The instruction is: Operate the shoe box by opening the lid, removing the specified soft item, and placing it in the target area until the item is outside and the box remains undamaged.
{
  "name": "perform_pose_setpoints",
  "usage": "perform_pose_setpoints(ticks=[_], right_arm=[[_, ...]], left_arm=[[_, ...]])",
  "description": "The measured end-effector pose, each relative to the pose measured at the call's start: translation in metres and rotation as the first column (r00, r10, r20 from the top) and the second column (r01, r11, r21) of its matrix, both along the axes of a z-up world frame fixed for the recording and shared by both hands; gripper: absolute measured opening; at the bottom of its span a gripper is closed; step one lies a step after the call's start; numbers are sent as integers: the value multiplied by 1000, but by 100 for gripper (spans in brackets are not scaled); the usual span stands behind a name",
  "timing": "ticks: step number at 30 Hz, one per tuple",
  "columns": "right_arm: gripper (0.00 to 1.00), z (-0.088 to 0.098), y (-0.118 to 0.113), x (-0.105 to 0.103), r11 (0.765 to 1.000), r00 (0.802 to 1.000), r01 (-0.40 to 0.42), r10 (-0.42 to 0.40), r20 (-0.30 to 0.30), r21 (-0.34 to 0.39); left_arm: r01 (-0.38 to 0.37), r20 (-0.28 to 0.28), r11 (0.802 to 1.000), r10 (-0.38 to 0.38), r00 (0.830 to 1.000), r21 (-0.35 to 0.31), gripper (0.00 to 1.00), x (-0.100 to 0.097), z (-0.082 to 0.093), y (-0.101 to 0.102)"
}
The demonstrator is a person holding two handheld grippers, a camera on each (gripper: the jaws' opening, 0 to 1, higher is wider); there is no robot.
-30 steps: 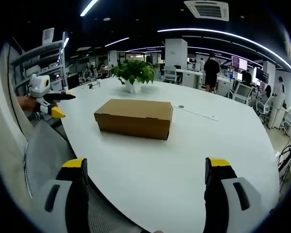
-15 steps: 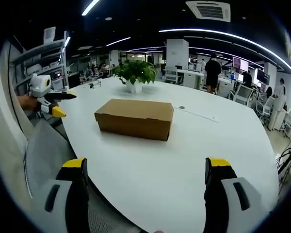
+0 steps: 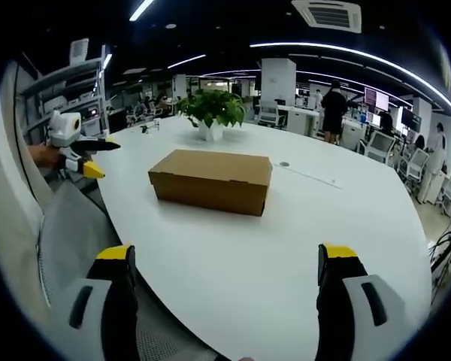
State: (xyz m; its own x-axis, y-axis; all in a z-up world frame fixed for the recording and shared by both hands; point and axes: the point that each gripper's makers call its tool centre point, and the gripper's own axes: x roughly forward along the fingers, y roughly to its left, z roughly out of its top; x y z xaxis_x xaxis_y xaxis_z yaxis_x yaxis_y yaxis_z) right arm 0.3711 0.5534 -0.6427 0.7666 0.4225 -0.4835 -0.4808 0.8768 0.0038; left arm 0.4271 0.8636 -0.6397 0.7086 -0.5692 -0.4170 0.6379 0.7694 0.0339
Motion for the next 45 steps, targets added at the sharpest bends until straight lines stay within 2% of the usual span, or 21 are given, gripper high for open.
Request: perform_pose_setpoints(ticks=[31, 45], right_arm=[[96, 1, -2, 9, 1000, 1000, -24, 24, -12, -8], [96, 0, -5, 18, 998, 998, -59, 58, -25, -27]], left_arm=[[-13, -12, 1000, 13, 1000, 8, 100, 8, -2, 4], [8, -22, 999, -7, 1000, 42, 99, 13, -5, -1]])
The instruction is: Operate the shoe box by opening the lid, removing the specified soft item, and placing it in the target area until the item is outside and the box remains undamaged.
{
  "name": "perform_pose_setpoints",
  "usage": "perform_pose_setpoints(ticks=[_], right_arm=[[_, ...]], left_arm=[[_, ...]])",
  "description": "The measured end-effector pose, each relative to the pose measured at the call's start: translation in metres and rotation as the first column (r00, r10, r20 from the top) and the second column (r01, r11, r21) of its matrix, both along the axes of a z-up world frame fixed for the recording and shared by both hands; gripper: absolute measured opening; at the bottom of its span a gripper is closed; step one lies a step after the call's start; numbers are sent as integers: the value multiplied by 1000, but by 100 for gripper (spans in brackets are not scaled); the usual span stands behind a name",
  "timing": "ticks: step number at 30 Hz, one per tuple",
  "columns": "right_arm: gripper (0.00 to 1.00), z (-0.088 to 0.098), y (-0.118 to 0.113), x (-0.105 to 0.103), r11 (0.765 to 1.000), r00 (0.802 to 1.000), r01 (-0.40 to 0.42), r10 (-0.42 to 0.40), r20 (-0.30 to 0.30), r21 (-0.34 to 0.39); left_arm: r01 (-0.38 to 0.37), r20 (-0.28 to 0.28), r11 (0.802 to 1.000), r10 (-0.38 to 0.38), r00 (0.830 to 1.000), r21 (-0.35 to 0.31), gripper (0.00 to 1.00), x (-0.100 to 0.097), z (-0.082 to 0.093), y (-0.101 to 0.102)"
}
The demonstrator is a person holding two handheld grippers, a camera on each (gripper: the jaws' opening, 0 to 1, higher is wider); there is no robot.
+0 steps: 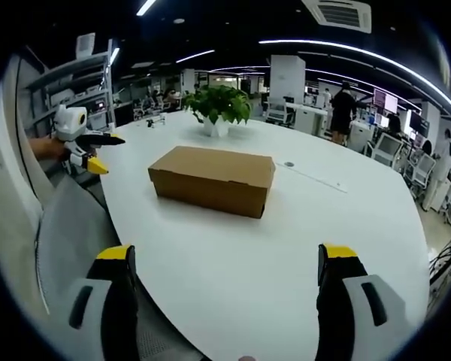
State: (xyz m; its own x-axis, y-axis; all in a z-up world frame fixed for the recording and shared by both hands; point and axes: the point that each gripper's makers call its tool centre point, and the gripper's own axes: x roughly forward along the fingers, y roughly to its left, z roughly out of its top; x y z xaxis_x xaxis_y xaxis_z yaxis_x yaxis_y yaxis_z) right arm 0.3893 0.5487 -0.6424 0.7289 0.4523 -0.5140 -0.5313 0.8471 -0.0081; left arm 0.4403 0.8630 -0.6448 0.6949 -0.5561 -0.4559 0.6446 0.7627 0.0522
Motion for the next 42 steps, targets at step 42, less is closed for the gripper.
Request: perform_pose_setpoints(ticks=[42], right_arm=[[92, -8, 6, 69, 988, 991, -134, 135, 7, -76]], left_arm=[[-78, -4, 997, 78, 997, 16, 91, 38, -6, 1]])
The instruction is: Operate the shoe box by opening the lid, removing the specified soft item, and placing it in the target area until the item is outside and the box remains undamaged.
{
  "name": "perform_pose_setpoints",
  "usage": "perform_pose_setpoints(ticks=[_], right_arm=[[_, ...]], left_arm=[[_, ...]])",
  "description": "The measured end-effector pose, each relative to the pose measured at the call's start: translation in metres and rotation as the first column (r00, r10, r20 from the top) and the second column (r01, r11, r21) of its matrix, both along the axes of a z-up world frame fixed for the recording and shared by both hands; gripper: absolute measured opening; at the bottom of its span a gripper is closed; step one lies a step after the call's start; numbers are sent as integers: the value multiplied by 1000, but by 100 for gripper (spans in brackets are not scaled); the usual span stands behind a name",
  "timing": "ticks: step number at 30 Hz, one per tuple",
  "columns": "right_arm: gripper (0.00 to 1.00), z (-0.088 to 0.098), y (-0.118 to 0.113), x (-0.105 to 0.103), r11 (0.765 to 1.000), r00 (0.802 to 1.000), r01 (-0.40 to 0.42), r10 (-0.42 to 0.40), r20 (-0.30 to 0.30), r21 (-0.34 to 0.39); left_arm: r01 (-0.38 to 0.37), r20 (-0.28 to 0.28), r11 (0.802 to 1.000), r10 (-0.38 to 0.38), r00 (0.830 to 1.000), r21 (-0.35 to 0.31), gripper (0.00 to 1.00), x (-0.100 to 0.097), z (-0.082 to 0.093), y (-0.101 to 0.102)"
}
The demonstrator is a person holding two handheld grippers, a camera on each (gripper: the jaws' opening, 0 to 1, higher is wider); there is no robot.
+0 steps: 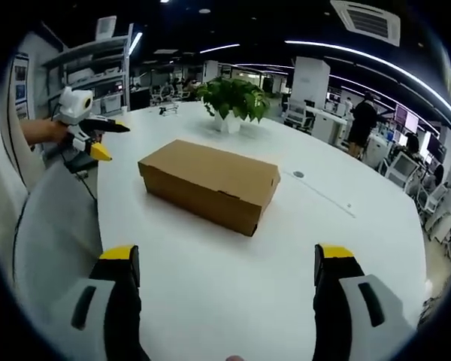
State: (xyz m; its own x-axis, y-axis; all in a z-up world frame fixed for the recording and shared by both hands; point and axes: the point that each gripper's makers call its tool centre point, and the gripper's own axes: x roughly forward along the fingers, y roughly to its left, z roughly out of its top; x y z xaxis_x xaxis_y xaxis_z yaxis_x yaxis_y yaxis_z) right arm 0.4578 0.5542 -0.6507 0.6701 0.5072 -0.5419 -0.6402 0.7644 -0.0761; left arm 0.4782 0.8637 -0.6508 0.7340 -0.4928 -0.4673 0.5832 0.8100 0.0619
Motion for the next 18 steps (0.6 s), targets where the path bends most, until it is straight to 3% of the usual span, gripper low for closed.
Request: perform_pose_setpoints(ticks=[18], right_arm=[[87, 0, 15, 37, 995, 995, -96, 96, 25, -25]], left_arm=[[-52, 2, 998, 52, 999, 20, 87, 15, -2, 6]])
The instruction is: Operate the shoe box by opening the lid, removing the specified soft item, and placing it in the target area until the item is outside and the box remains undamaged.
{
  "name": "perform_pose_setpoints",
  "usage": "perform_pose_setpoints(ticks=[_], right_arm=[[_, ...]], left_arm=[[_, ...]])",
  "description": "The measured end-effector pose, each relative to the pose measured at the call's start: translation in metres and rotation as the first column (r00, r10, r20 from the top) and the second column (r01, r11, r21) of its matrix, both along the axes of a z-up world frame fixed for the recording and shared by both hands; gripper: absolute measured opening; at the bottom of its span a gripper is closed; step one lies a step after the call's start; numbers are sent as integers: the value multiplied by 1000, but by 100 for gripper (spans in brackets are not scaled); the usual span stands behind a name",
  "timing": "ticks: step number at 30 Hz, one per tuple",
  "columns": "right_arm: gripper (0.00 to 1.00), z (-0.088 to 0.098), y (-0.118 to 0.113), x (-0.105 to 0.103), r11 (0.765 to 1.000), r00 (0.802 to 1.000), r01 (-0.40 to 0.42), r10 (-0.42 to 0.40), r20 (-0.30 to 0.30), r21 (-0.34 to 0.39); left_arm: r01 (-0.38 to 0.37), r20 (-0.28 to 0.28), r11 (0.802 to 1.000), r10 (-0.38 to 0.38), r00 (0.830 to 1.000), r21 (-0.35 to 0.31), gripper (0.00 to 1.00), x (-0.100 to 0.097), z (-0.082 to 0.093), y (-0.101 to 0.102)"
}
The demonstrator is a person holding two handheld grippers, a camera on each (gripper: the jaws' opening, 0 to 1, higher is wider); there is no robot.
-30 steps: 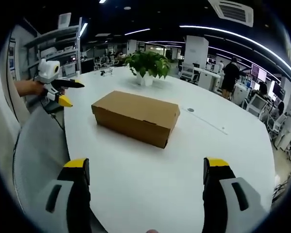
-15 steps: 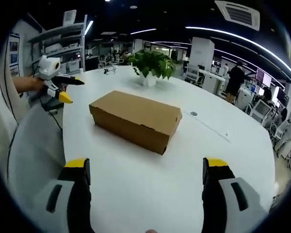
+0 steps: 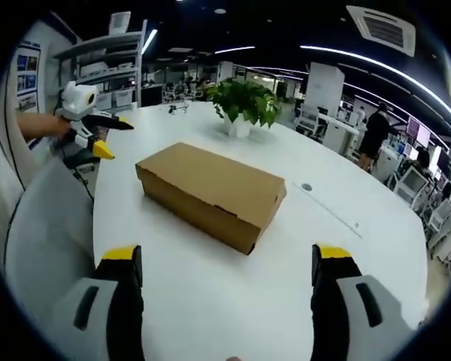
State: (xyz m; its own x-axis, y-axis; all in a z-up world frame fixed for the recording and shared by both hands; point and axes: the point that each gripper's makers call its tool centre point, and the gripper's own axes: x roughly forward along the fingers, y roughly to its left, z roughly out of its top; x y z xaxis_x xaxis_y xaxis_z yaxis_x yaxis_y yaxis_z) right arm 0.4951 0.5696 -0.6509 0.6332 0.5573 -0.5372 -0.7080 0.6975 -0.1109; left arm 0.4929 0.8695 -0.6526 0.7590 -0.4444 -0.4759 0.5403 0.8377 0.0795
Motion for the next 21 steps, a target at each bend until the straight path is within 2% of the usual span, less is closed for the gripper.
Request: perform_pose_setpoints(ticks=[16, 21], right_arm=[[79, -19, 12, 28, 997, 997, -74, 73, -25, -27], [76, -29, 15, 38, 994, 995, -101, 99, -34, -43]], left_arm=[[-42, -26, 999, 42, 999, -10, 80, 7, -15, -7], [-51, -43, 999, 50, 998, -12, 77, 10, -25, -10]])
